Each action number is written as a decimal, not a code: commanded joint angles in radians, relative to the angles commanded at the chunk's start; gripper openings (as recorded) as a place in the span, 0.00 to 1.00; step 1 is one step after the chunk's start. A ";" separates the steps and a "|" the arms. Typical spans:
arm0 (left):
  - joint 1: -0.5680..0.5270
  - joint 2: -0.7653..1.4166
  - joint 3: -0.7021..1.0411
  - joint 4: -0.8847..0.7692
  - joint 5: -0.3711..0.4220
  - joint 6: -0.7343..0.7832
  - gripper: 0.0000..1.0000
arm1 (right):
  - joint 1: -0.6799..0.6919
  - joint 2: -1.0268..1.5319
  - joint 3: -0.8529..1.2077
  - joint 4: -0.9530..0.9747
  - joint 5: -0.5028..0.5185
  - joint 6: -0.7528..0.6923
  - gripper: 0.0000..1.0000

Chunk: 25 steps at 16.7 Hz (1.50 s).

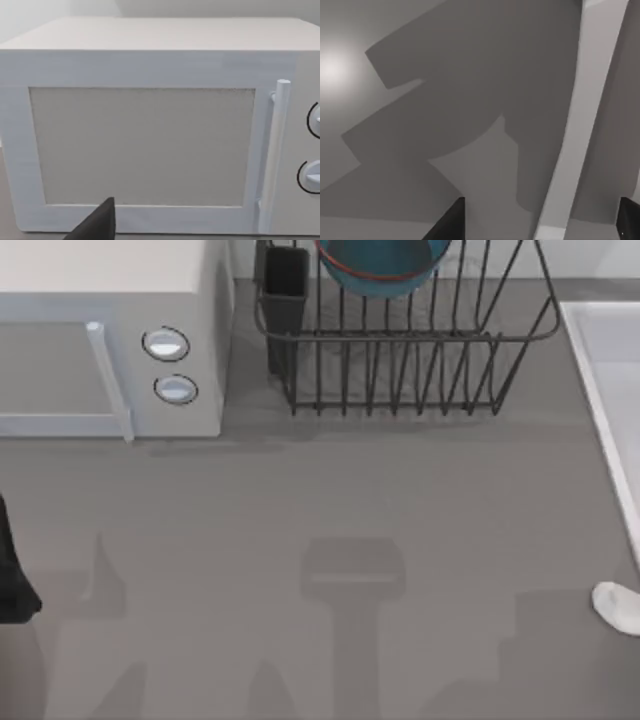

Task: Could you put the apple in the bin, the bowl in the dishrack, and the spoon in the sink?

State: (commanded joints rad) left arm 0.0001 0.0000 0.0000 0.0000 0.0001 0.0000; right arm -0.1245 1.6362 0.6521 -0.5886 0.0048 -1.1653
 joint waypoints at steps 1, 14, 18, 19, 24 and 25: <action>0.000 0.000 0.000 0.000 0.000 0.000 1.00 | 0.000 0.000 0.000 0.000 0.000 0.000 0.00; 0.000 0.000 0.000 0.000 0.000 0.000 1.00 | -0.001 -0.184 0.244 -0.454 -0.009 0.029 0.00; 0.000 0.000 0.000 0.000 0.000 0.000 1.00 | 0.000 -0.241 0.317 -0.555 -0.009 0.032 0.00; 0.000 0.000 0.000 0.000 0.000 0.000 1.00 | 0.000 -0.242 0.318 -0.556 -0.009 0.032 0.00; 0.000 0.000 0.000 0.000 0.000 0.000 1.00 | 0.000 -0.230 0.325 -0.558 -0.009 0.033 0.00; 0.000 0.000 0.000 0.000 0.000 0.000 1.00 | -0.001 -0.215 0.345 -0.565 -0.009 0.032 0.00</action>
State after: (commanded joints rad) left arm 0.0001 0.0000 0.0000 0.0000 0.0001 0.0000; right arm -0.1257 1.4214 0.9974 -1.1537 -0.0039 -1.1334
